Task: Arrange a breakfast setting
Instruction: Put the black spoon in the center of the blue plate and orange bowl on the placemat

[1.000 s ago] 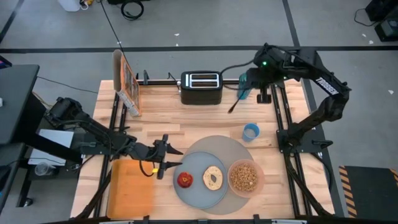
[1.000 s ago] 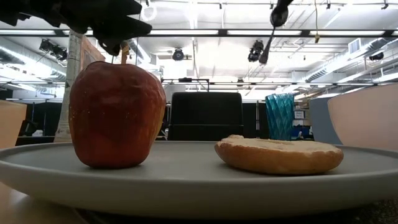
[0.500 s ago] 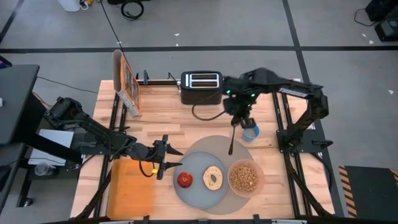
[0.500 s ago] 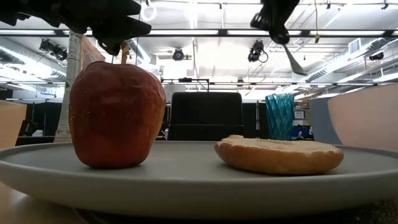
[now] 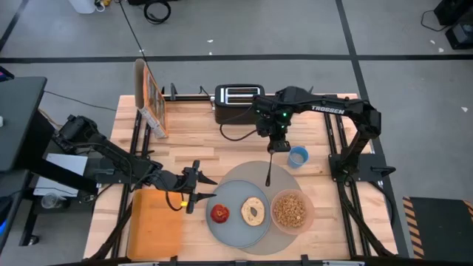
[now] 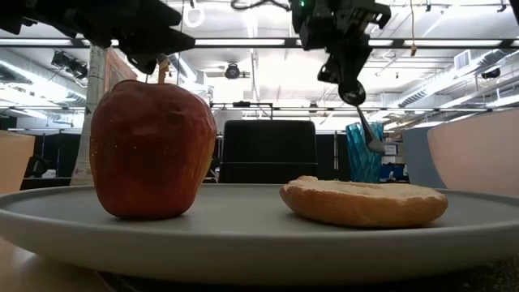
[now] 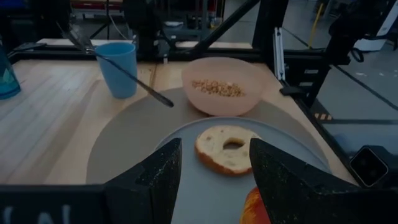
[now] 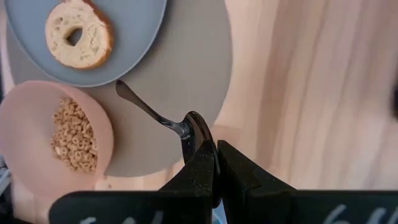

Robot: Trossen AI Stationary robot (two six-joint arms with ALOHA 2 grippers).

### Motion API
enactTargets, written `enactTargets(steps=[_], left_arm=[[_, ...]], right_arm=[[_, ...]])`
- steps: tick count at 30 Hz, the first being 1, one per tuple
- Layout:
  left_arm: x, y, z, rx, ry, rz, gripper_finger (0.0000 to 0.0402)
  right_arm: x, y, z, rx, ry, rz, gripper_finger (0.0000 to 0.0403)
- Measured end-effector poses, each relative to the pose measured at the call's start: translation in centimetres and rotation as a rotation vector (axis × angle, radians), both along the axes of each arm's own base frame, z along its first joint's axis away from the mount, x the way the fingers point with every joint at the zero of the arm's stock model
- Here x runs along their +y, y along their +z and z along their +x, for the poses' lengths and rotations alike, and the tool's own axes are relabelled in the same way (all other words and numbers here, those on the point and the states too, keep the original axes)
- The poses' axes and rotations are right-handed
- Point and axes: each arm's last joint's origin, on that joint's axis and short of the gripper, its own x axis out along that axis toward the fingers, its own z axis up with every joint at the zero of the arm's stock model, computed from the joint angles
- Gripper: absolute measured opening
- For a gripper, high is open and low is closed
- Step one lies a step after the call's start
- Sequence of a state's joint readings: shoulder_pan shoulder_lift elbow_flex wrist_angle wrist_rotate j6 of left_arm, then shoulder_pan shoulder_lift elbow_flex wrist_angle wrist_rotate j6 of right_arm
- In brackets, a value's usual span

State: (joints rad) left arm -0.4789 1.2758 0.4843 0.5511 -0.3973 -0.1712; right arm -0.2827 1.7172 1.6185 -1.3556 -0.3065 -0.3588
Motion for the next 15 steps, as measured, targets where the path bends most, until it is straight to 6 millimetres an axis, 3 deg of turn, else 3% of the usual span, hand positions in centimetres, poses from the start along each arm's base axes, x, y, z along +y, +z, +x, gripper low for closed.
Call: enactTargets(steps=[15], left_arm=[[0.3,-0.1,0.1,0.006,0.012,0.005,0.0196]], right_arm=[[-1.0,-6.4,-1.0,0.022,-0.024,0.178,0.0015]])
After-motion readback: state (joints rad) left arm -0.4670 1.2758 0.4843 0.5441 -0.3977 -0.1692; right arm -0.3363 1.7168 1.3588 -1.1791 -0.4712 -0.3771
